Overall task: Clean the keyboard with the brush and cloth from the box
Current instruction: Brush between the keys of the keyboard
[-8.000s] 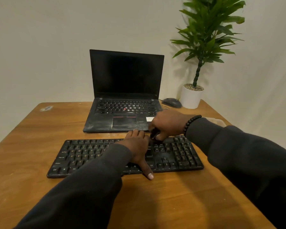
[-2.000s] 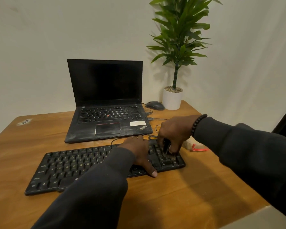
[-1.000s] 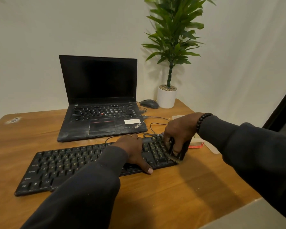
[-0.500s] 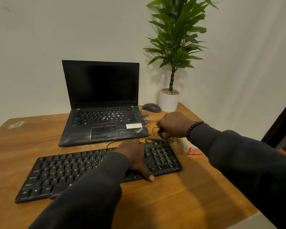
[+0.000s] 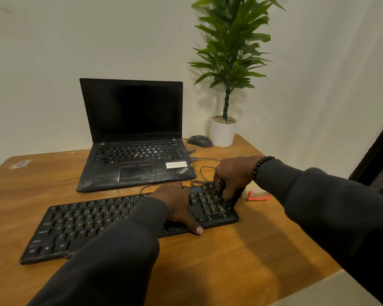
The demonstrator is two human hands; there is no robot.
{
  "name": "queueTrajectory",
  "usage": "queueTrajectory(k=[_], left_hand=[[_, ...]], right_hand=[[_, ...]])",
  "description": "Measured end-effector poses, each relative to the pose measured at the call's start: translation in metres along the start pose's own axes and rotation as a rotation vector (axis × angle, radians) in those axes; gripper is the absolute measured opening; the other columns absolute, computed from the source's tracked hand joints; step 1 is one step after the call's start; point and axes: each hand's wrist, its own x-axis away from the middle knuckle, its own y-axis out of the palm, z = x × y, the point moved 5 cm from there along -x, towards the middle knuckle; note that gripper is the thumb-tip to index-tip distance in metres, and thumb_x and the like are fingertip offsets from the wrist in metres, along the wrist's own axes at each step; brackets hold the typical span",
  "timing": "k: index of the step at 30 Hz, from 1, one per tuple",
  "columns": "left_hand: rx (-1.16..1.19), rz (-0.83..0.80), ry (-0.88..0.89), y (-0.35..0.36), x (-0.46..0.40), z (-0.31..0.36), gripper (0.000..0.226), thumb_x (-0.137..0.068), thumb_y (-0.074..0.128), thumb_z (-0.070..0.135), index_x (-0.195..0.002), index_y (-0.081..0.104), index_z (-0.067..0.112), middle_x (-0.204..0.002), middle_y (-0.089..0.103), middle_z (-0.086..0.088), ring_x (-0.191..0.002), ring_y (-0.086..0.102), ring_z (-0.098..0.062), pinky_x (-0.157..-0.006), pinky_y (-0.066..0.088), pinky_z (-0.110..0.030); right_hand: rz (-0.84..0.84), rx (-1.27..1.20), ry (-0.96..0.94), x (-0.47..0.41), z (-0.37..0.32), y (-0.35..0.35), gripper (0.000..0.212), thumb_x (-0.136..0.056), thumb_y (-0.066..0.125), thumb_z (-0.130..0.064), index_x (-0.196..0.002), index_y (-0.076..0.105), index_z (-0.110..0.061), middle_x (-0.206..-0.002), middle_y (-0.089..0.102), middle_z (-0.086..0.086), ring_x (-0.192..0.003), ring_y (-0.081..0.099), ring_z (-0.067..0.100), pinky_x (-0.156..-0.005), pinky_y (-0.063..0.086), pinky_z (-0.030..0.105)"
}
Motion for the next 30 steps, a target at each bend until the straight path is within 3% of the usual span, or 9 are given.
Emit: queueTrajectory(k=[5,9,13,20,26,30], left_hand=[[0.02,-0.003,0.0,0.001,0.0,0.0,0.113,-0.06,0.076,0.075,-0.148,0.033,0.019,-0.141,0.042,-0.007,-0.128,0.045,-0.029,-0.106,0.043,-0.046],[0.022,-0.002,-0.003,0.001,0.0,0.0,0.114,-0.059,0.076,0.076,-0.148,0.033,0.018,-0.141,0.043,-0.006,-0.128,0.045,-0.029,-0.106,0.043,-0.046],[0.017,-0.001,-0.001,0.001,0.0,0.0,0.115,-0.06,0.076,0.076,-0.15,0.032,0.018,-0.143,0.041,-0.006,-0.129,0.044,-0.029,-0.106,0.043,-0.047],[-0.009,-0.022,-0.008,0.001,0.001,0.0,0.117,-0.06,0.076,0.075,-0.15,0.031,0.015,-0.145,0.04,-0.008,-0.131,0.042,-0.031,-0.107,0.042,-0.048],[-0.026,-0.017,-0.005,0.0,0.001,0.0,0.118,-0.061,0.074,0.076,-0.151,0.03,0.013,-0.148,0.039,-0.01,-0.133,0.041,-0.032,-0.108,0.041,-0.048],[-0.022,-0.009,0.004,0.0,0.002,0.001,0.116,-0.062,0.075,0.075,-0.151,0.029,0.016,-0.148,0.039,-0.01,-0.133,0.041,-0.033,-0.108,0.041,-0.049]], right_hand=[[-0.193,-0.081,-0.155,0.021,-0.017,0.014,0.033,-0.083,0.071,-0.039,-0.112,0.067,-0.024,-0.103,0.067,-0.004,-0.096,0.06,0.013,-0.081,0.052,0.026],[-0.114,-0.155,-0.147,0.028,-0.007,0.007,0.033,-0.084,0.069,-0.043,-0.111,0.068,-0.025,-0.102,0.068,-0.005,-0.095,0.061,0.012,-0.08,0.052,0.026],[-0.137,-0.095,-0.116,0.019,-0.007,0.013,0.036,-0.082,0.07,-0.043,-0.112,0.067,-0.023,-0.101,0.067,-0.005,-0.095,0.06,0.013,-0.077,0.051,0.024],[0.208,0.235,0.077,-0.009,0.009,-0.011,0.034,-0.087,0.064,-0.042,-0.11,0.063,-0.018,-0.092,0.061,0.001,-0.083,0.058,0.017,-0.064,0.049,0.027],[0.365,0.437,-0.005,-0.018,-0.002,-0.008,0.034,-0.088,0.066,-0.034,-0.115,0.06,-0.014,-0.098,0.066,0.005,-0.086,0.061,0.021,-0.064,0.047,0.029],[0.389,0.347,-0.036,-0.025,-0.01,-0.012,0.032,-0.089,0.063,-0.039,-0.111,0.061,-0.017,-0.092,0.063,0.001,-0.078,0.054,0.017,-0.061,0.042,0.027]])
